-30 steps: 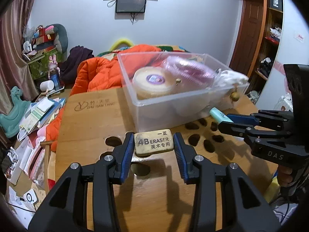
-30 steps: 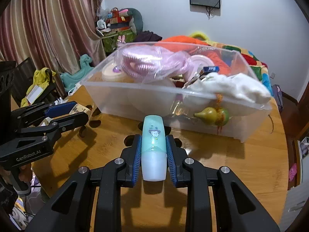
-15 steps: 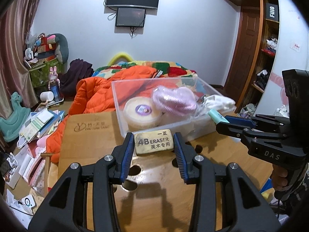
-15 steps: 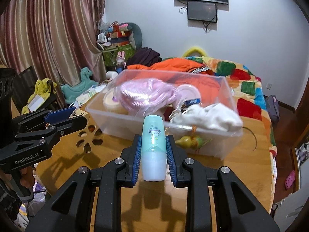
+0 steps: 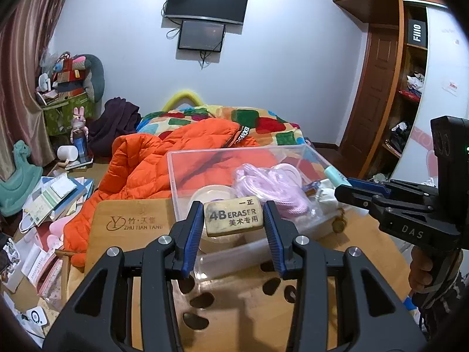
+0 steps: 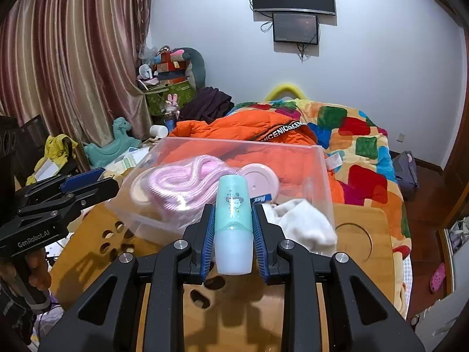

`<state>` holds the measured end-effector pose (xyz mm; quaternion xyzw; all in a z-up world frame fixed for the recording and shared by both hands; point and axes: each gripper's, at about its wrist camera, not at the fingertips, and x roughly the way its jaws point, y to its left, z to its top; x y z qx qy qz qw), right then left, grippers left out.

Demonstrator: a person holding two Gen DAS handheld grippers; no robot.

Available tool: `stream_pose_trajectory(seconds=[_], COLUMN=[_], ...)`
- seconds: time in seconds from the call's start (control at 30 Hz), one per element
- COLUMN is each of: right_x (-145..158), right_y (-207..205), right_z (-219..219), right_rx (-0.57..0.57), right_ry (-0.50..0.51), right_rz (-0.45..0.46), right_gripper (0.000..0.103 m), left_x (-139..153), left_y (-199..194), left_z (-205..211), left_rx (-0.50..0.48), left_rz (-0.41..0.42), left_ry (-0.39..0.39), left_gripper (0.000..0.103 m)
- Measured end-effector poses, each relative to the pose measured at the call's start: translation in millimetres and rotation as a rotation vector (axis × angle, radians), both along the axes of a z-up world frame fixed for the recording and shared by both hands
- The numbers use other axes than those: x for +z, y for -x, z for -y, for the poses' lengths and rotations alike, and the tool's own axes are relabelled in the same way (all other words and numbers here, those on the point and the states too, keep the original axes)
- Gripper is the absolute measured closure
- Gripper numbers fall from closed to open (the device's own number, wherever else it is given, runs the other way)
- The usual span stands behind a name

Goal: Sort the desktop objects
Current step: 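Lift and carry the green tube and eraser over the plastic box, then open both grippers to drop the tube and eraser into the box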

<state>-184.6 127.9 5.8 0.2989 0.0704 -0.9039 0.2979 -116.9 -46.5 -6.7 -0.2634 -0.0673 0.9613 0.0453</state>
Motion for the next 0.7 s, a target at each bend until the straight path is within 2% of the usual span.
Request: stream_pose_trajectory(seconds=[0.37, 0.7], right_x=[-13.7, -17.9], right_y=[33.7, 37.0], right_z=[24.4, 34.3], right_rx=[0.010, 0.006], right_ry=[-0.032, -0.073], right_rz=[0.025, 0.003], right_gripper=[0.080, 0.080], left_x=[-16.1, -19.6], left_y=[25.3, 33.6], left_z=[6.4, 9.1], left_rx=[0.001, 0.009], left_rz=[0.048, 0.062], left_ry=[-0.015, -0.018], left_gripper=[0.062, 0.062])
